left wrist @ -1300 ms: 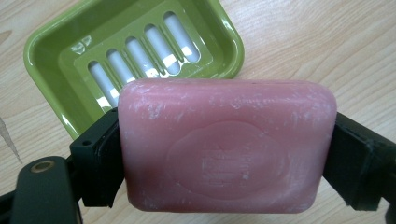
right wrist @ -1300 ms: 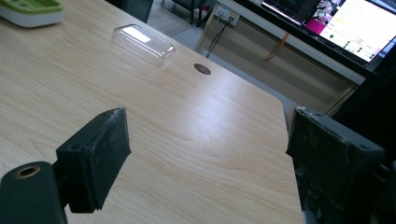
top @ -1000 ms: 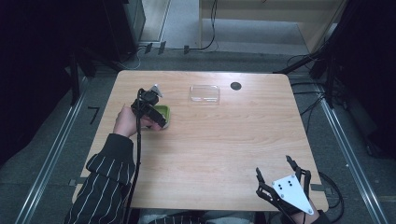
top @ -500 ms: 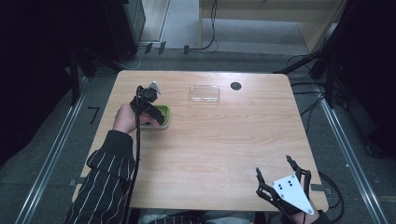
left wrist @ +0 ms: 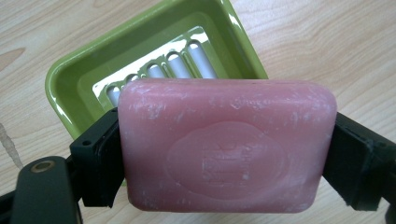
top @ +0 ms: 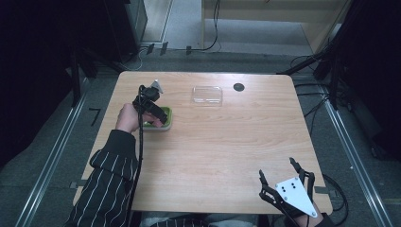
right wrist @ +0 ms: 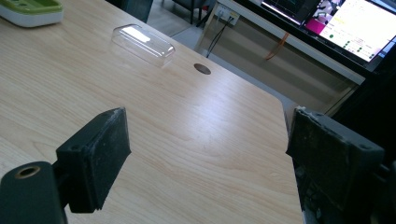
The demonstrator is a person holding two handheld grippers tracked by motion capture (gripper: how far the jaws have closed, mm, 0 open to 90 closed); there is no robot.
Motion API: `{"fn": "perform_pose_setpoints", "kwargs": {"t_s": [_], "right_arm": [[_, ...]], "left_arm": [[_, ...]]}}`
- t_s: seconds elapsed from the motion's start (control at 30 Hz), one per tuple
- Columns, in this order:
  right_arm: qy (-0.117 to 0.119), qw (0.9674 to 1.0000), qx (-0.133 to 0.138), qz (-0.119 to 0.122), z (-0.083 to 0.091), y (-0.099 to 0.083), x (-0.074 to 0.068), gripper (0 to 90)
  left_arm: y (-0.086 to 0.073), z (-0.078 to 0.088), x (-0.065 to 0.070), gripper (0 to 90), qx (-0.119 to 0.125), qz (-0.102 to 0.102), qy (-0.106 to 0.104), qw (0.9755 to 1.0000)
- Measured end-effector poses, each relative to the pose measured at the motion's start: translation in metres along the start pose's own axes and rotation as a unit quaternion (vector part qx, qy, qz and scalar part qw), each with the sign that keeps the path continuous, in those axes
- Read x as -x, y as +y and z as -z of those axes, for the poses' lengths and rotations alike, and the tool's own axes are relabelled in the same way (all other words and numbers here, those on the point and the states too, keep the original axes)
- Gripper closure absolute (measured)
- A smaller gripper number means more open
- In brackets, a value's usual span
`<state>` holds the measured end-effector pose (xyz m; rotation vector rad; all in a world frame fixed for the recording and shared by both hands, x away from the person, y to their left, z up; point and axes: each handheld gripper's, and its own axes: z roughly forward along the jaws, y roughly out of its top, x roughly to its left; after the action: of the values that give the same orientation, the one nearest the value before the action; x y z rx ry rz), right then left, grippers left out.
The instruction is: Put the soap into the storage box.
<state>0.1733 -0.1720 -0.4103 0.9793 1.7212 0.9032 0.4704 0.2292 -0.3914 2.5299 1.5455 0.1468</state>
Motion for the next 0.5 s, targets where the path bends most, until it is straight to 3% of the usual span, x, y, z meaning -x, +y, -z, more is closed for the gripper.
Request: {"fn": "perform_pose_setpoints", "kwargs": {"t_s": [0.27,0.5], "right_arm": [[0.000,1.0000,0.000,0.000,0.000,0.000,0.000,13.0],[0.000,1.0000,0.000,0.001,0.000,0.000,0.000,13.0]], "left_arm": [[0.006,-0.004,-0.004,13.7,0.000,0.020,0.003,0.9998],[0.009,-0.013,-0.011,13.7,0.001,0.054,0.004,0.9986]]}}
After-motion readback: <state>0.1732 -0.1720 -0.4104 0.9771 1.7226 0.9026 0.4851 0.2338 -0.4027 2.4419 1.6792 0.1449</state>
